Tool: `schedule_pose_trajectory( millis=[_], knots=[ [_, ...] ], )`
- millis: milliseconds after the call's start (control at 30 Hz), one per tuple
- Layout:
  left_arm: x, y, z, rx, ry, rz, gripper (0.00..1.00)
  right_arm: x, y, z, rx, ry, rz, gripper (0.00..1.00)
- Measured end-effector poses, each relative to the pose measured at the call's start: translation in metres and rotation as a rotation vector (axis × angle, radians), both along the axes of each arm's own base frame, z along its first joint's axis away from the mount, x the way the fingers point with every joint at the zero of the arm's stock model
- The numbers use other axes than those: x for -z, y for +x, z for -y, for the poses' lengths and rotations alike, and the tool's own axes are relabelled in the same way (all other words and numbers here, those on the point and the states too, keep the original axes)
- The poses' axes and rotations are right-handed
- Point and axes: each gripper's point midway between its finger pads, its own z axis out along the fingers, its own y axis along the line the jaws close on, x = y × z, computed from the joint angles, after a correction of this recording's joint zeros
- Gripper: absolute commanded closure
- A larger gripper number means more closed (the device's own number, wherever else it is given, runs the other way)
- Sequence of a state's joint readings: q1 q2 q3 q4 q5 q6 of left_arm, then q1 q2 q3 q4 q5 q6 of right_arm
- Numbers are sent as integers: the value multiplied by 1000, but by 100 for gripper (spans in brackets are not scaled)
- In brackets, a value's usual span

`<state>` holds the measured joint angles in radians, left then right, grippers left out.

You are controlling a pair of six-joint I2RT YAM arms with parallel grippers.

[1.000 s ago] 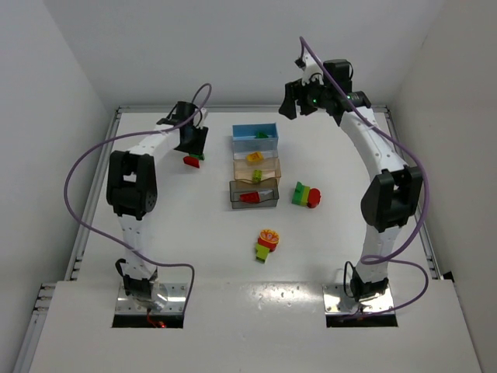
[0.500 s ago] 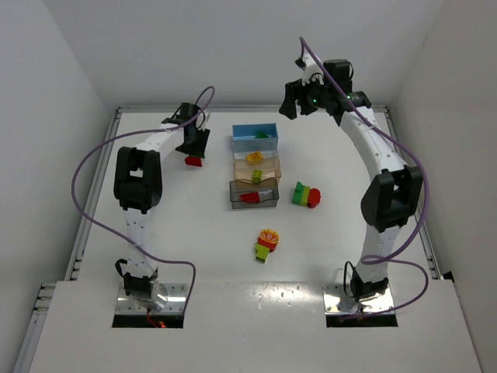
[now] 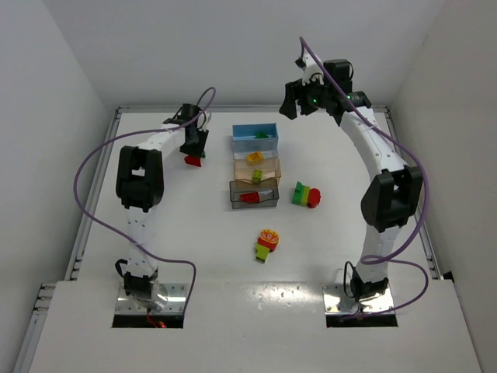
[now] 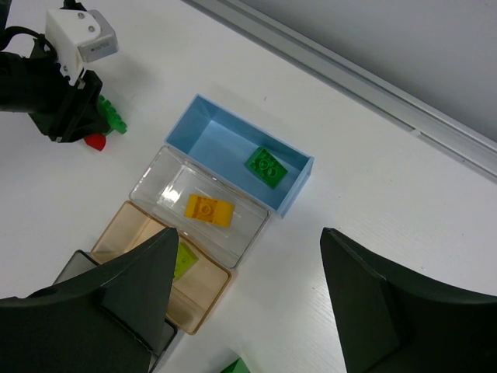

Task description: Sort the legos into containers by color

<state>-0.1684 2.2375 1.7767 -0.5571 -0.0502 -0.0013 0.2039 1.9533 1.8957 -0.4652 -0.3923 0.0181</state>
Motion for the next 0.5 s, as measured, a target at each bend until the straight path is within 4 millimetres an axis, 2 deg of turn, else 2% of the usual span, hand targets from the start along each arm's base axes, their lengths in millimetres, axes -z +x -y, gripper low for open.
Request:
schedule_pose_trajectory(
  millis=[200, 300, 500],
  knots=[
    [2, -2, 4, -4, -29, 17, 72, 0, 0, 0, -1, -2, 1, 26],
    [3, -11, 4, -6, -48, 23, 73, 1, 0, 0, -3, -6, 1, 26],
    [5, -57, 14, 23, -73, -1, 75, 6, -1, 1, -6, -11, -8, 26]
  ],
)
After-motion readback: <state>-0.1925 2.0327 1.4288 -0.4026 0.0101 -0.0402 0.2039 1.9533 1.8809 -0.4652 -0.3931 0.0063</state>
